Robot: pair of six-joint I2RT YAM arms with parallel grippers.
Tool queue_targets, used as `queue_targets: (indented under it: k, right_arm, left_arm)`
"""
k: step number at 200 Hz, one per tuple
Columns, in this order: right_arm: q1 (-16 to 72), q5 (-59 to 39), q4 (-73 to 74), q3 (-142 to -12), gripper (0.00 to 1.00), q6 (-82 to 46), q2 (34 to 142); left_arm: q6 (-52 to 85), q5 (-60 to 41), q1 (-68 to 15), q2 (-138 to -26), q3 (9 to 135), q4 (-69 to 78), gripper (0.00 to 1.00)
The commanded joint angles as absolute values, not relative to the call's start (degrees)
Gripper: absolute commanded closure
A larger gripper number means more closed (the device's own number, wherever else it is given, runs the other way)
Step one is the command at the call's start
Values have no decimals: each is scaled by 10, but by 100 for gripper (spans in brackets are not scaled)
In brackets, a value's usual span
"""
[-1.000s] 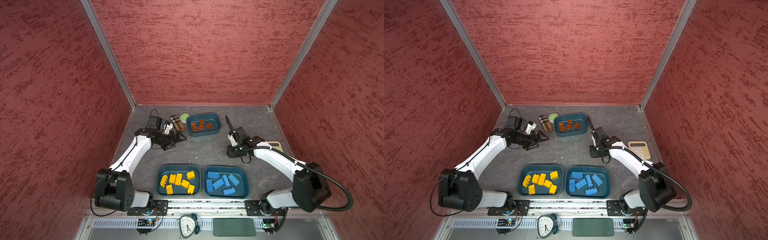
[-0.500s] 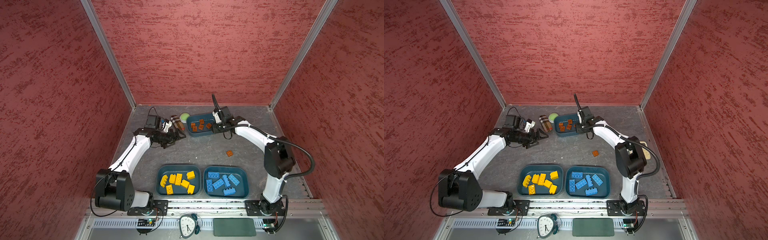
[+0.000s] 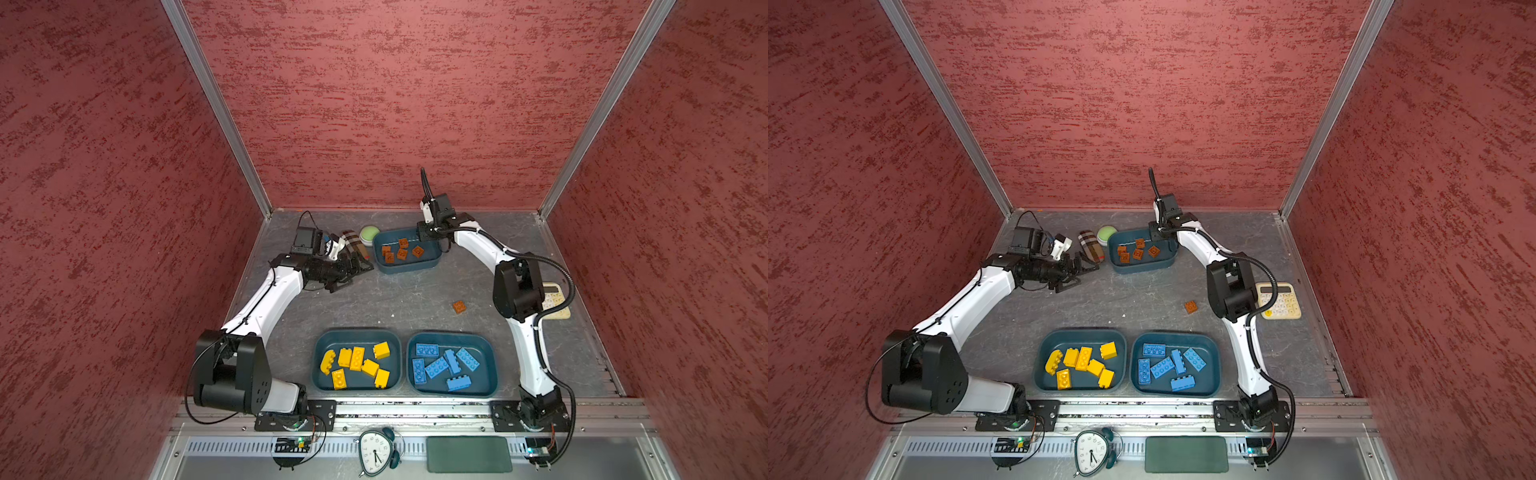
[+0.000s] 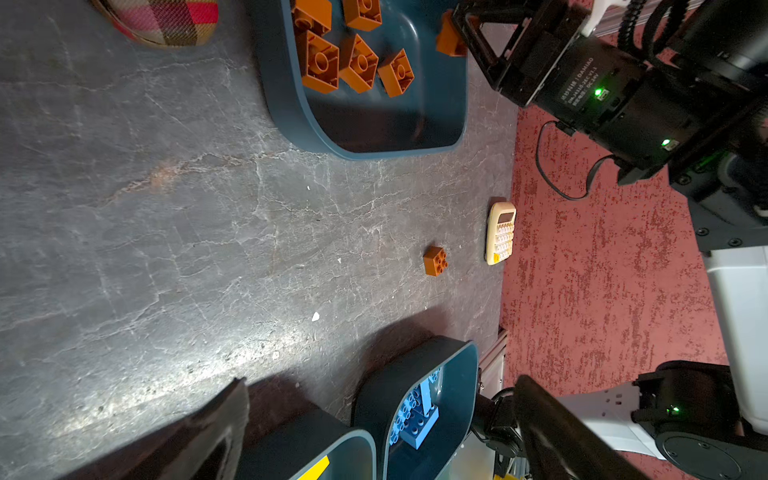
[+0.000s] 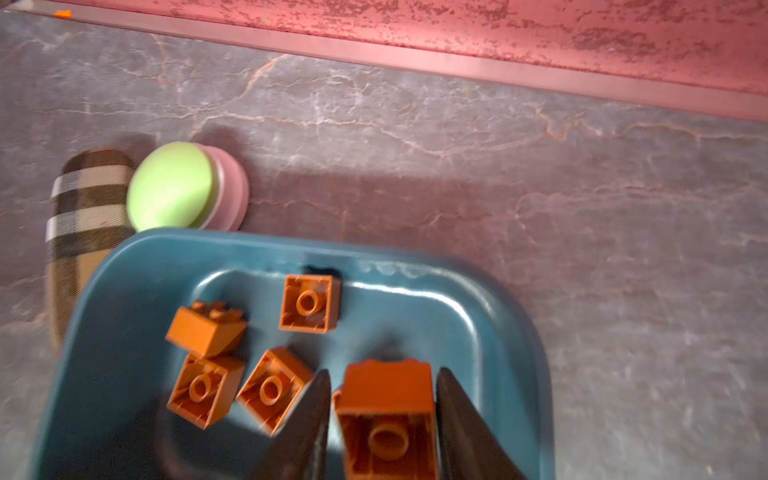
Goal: Sort the legos into containers by color
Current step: 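Carry the brown brick into the far brown-brick bin and open the right gripper, then move the right gripper back and grasp the last small brown brick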
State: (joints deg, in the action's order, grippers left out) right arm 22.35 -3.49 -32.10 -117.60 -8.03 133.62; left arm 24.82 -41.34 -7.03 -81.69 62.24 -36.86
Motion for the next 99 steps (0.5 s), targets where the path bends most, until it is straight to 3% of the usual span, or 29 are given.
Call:
queue_targets:
  k: [1,33,99]
  right_arm:
    - [221,-30,-339,-1201,47,-62,1338]
    - [221,-41,-350,-1148,41,-55,1280]
    - [223,-4,-347,-797,37,-120,1011]
  left_arm:
    - [250,-421,-67,-822,633,-355,1]
    - [253,-421,-66,-823,635,-351,1]
    - [257,-434,-69,-843,635,-339,1]
